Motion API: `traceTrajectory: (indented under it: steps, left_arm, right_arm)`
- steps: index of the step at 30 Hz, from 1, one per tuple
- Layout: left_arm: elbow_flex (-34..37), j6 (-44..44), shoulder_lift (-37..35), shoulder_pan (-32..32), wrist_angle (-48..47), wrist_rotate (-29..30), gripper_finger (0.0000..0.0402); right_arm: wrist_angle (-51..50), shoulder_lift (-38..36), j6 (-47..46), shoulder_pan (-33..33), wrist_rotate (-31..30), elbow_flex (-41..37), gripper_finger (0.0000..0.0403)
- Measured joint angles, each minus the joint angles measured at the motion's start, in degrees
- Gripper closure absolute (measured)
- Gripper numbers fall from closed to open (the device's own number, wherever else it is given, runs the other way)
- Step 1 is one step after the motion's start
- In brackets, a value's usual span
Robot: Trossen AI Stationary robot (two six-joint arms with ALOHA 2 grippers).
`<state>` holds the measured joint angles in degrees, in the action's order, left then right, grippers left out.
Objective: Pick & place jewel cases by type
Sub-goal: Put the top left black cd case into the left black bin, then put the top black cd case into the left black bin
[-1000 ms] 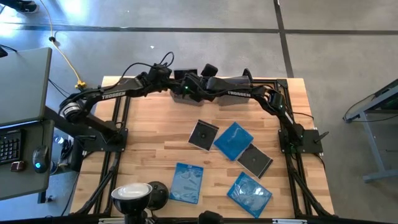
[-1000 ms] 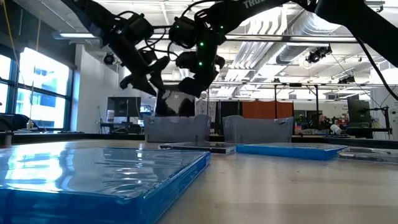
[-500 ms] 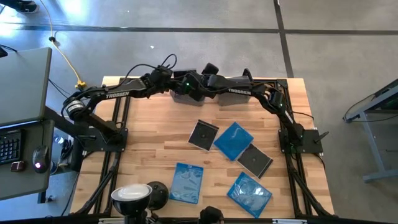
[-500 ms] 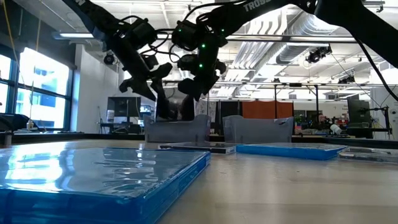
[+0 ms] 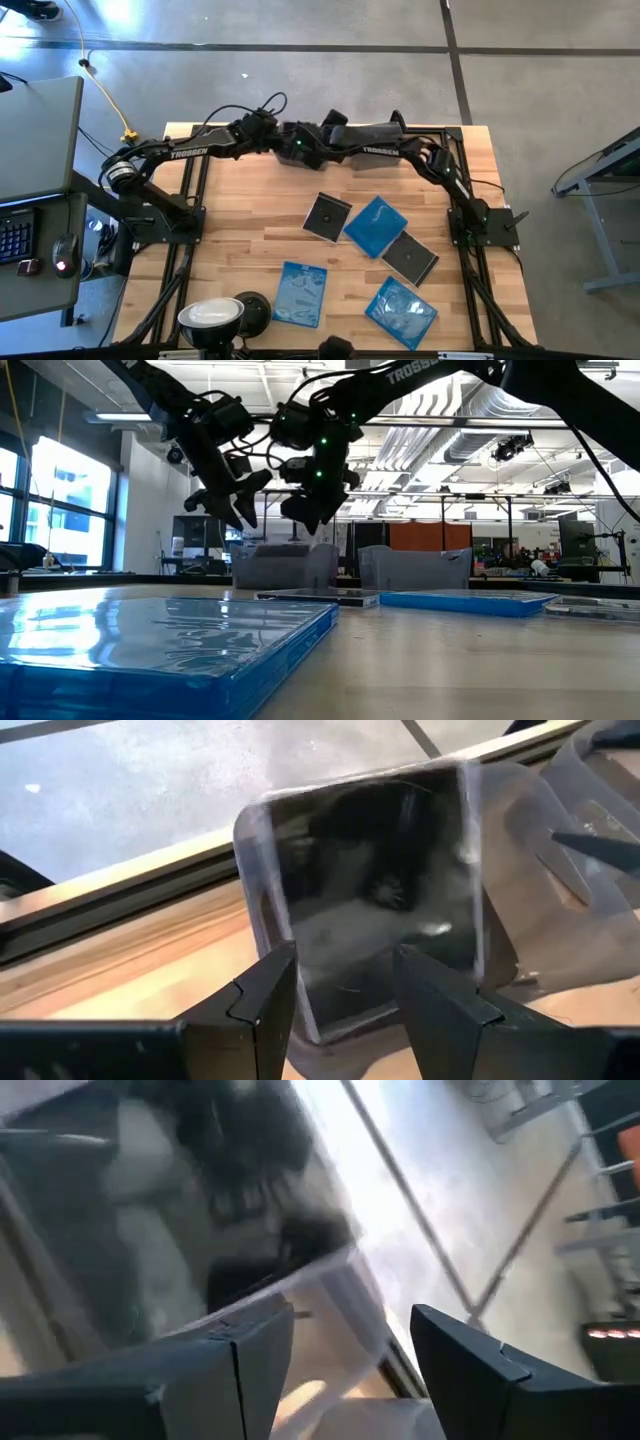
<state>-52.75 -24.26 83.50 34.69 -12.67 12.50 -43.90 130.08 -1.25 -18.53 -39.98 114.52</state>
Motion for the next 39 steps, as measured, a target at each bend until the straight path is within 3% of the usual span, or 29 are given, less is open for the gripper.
traceTrajectory:
  steps: [10, 19, 25, 28, 33, 39]
  left_arm:
    - [0.07, 4.50, -1.23, 0.01, 1.54, -2.18, 0.0239]
    - [0.11, 11.01, -7.96, -0.36, -0.93, -17.13, 0.0239]
    - [0.17, 14.50, -13.82, -0.94, -8.64, -29.89, 0.0239]
    - [0.44, 16.40, -15.07, -4.10, -11.69, -33.37, 0.0239]
    - [5.07, 18.55, -15.54, -14.86, -12.13, -32.39, 0.0239]
    - [11.06, 7.77, -15.52, -26.07, -6.75, -15.80, 0.0239]
  right_arm:
    - [-0.49, -1.34, 8.11, 3.34, -11.77, -0.02, 0.0204]
    - [-3.58, -10.24, 9.51, 8.30, -15.96, -0.02, 0.0204]
    - [-12.05, -15.80, -0.36, 12.18, -14.93, 0.00, 0.0204]
    - [-18.67, -16.57, -5.71, 14.52, -15.97, -0.02, 0.0204]
    - [-30.83, -16.57, -15.88, 18.70, -16.88, -0.02, 0.0204]
    - [-39.28, -16.52, -23.59, 24.07, -13.56, -0.02, 0.0204]
